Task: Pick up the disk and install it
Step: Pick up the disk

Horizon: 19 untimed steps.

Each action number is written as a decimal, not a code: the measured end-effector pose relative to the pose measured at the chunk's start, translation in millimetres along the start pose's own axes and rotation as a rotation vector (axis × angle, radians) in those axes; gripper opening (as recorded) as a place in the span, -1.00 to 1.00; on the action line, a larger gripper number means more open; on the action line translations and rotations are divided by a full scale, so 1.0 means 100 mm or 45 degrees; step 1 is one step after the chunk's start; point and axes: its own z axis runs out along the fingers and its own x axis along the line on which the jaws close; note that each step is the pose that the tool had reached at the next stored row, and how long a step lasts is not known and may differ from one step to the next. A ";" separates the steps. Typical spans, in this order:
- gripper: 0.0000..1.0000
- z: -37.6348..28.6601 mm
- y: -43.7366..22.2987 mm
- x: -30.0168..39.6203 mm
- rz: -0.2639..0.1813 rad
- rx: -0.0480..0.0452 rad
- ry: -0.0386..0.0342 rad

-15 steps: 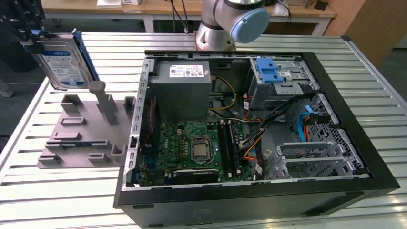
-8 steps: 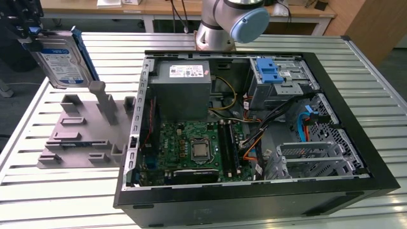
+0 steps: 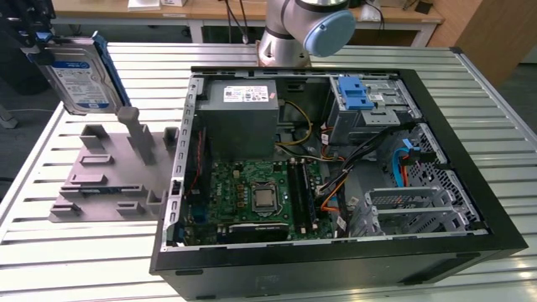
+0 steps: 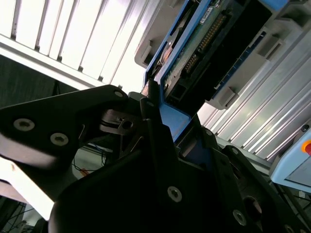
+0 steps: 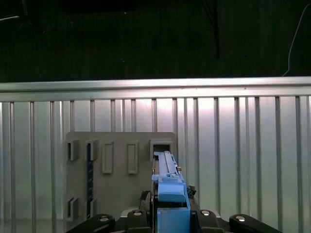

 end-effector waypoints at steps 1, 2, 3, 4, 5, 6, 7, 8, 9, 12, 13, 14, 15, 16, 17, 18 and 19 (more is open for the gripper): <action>-0.27 -0.007 0.000 0.000 0.000 0.000 0.0000; -0.27 -0.014 0.000 0.000 0.000 0.000 -0.0001; -0.27 -0.021 0.000 0.000 0.000 0.000 -0.0001; -0.27 -0.028 0.000 0.000 0.000 0.000 0.0000; -0.27 -0.035 0.000 0.000 0.000 0.000 -0.0001; -0.27 -0.043 0.000 0.000 0.000 0.000 -0.0001; -0.27 -0.051 0.000 0.000 0.000 0.000 -0.0001; -0.27 -0.058 0.000 0.000 0.000 0.000 0.0000; -0.27 -0.065 0.000 0.000 0.000 0.000 0.0000; -0.27 -0.086 0.000 0.000 0.000 0.000 -0.0001; -0.27 -0.094 0.000 0.000 0.000 0.000 -0.0001; -0.27 -0.102 0.000 0.000 0.000 0.000 -0.0001; -0.27 -0.109 0.000 0.000 0.000 0.000 0.0000; -0.27 -0.116 0.000 0.000 0.000 0.000 0.0000; -0.27 -0.124 0.000 0.000 0.000 0.000 0.0000; -0.27 -0.131 0.000 0.000 0.000 0.000 0.0000; -0.27 -0.138 0.000 0.000 0.000 0.000 0.0000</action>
